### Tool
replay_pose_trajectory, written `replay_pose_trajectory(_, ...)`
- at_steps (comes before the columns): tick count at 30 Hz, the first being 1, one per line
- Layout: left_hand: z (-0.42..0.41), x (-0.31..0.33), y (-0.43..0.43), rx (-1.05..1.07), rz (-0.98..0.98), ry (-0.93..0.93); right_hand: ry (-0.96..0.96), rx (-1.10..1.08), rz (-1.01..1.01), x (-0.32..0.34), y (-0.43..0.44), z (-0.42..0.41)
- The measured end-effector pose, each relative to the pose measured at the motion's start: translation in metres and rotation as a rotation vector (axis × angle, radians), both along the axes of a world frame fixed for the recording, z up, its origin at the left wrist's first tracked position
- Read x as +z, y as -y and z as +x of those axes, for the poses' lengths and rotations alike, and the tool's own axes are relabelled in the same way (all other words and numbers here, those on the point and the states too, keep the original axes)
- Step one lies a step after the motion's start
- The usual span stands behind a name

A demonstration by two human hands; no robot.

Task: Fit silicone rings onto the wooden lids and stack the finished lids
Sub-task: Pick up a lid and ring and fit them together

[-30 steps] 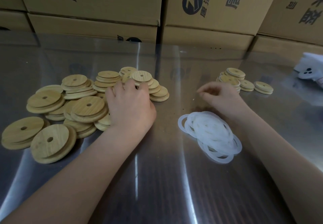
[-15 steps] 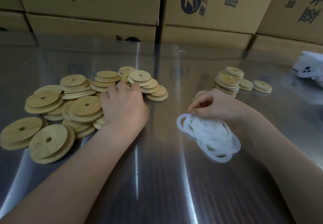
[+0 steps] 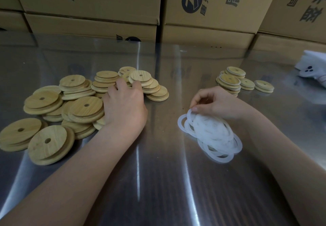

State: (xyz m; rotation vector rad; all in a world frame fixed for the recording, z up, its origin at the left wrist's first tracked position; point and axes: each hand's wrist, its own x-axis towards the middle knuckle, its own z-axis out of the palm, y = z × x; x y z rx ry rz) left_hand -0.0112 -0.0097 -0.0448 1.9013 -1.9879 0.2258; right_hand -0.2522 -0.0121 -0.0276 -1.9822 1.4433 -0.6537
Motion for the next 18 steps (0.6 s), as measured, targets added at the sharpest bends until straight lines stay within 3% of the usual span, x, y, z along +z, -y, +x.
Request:
replay_pose_trajectory(11, -0.006, 0.006, -0.003, -0.264, -0.258, -0.339, 0.129, -0.050, -0.074, 0.004, -0.005, 0.004)
replay_pose_trajectory(18, -0.017, 0.003, -0.008, -0.340, -0.158, -0.679, 0.180, -0.088, -0.137, 0.006, -0.005, 0.006)
